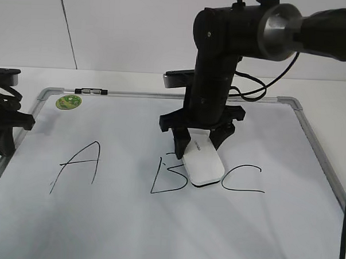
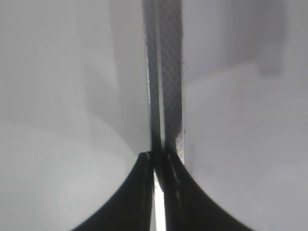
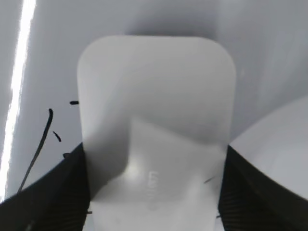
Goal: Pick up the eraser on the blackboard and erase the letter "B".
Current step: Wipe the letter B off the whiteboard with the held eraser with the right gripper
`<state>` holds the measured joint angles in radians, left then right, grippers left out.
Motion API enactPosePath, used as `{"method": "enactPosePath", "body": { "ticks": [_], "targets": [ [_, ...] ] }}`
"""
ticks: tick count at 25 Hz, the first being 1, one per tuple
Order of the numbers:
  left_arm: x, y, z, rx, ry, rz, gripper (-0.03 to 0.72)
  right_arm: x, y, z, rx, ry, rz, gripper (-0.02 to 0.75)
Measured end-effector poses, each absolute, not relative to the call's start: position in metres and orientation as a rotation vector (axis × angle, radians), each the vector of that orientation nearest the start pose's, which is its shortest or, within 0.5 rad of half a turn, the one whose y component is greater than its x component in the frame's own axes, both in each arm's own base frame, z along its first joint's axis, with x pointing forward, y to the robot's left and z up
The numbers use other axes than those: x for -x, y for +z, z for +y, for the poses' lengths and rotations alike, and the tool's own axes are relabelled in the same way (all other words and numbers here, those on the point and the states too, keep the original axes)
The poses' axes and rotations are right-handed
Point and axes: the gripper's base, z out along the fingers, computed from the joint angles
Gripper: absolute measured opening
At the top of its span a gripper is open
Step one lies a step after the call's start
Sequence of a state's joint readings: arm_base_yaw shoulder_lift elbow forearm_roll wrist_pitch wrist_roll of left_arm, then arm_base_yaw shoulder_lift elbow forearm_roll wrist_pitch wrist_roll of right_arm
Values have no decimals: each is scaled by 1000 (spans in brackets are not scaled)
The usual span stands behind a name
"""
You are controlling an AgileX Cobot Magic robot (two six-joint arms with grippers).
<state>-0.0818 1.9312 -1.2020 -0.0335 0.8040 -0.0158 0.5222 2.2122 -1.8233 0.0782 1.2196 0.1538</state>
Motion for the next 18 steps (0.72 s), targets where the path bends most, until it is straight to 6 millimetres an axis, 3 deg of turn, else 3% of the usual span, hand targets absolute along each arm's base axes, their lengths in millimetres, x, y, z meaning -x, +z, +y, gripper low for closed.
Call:
{"method": "enactPosePath", "body": {
  "ticks": [10, 18],
  "targets": [
    [-360, 151, -32, -65, -50, 3017, 20, -389, 175, 236, 556, 114, 3084, 531],
    [-360, 151, -32, -65, -50, 3017, 20, -369, 175, 266, 691, 90, 3053, 531]
  ]
}}
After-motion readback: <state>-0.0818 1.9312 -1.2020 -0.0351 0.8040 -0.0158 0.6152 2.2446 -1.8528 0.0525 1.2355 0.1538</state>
